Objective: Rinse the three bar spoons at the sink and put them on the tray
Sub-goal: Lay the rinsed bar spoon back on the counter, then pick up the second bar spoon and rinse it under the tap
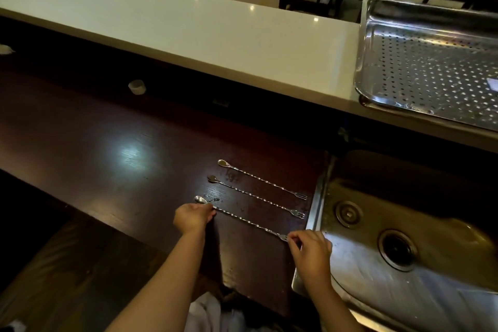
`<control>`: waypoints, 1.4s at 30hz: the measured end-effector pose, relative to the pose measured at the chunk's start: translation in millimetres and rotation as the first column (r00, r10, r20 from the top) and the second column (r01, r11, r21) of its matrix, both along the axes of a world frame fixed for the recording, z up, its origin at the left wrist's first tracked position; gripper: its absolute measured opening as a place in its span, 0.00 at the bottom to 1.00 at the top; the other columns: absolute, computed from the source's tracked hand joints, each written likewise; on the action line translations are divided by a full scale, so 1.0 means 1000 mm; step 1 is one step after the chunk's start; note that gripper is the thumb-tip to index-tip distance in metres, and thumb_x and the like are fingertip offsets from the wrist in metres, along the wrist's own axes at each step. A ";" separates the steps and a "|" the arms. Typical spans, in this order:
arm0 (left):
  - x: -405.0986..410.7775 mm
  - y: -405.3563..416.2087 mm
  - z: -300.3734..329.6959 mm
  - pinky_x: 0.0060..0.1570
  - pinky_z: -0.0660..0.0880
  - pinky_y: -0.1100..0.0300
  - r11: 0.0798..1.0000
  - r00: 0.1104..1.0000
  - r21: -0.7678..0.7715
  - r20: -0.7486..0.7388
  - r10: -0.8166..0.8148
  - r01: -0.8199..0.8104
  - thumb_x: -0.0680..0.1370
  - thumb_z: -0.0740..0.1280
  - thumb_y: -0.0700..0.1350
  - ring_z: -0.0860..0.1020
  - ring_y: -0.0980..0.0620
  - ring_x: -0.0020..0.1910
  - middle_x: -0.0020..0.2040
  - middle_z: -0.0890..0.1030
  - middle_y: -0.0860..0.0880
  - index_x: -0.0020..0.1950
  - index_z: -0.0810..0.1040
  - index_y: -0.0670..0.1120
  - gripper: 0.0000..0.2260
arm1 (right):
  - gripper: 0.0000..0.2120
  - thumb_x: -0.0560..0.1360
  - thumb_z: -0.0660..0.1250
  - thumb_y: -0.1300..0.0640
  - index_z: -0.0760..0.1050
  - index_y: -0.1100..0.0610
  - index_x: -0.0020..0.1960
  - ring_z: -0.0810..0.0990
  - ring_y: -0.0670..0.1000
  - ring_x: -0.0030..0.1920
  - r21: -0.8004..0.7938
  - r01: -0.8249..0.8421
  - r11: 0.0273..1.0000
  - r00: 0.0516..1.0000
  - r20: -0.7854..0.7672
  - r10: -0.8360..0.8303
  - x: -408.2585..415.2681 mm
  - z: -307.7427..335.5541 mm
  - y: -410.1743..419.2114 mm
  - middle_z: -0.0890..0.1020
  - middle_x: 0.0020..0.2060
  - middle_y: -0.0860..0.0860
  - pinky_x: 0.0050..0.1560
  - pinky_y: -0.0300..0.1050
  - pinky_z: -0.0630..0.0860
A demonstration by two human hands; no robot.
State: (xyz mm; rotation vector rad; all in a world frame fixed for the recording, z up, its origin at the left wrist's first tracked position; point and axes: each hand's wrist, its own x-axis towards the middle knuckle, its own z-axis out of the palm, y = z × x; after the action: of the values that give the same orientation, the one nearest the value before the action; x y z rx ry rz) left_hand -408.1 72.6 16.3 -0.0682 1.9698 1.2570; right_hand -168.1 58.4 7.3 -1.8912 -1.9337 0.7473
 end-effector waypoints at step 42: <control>0.045 0.039 0.014 0.57 0.70 0.55 0.991 0.765 0.128 0.634 -0.113 0.040 0.81 0.55 0.41 0.73 0.44 0.66 0.66 0.74 0.39 0.66 0.70 0.36 0.16 | 0.10 0.76 0.57 0.59 0.75 0.57 0.53 0.75 0.55 0.56 -0.134 -0.433 0.891 0.857 0.246 0.454 -0.025 0.016 0.086 0.79 0.54 0.54 0.49 0.47 0.71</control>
State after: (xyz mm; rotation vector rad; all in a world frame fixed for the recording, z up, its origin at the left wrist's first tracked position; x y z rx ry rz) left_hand -363.5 111.2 30.0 -0.3203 1.2906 1.0910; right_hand -192.8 143.9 23.5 -1.6687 -2.6056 0.7167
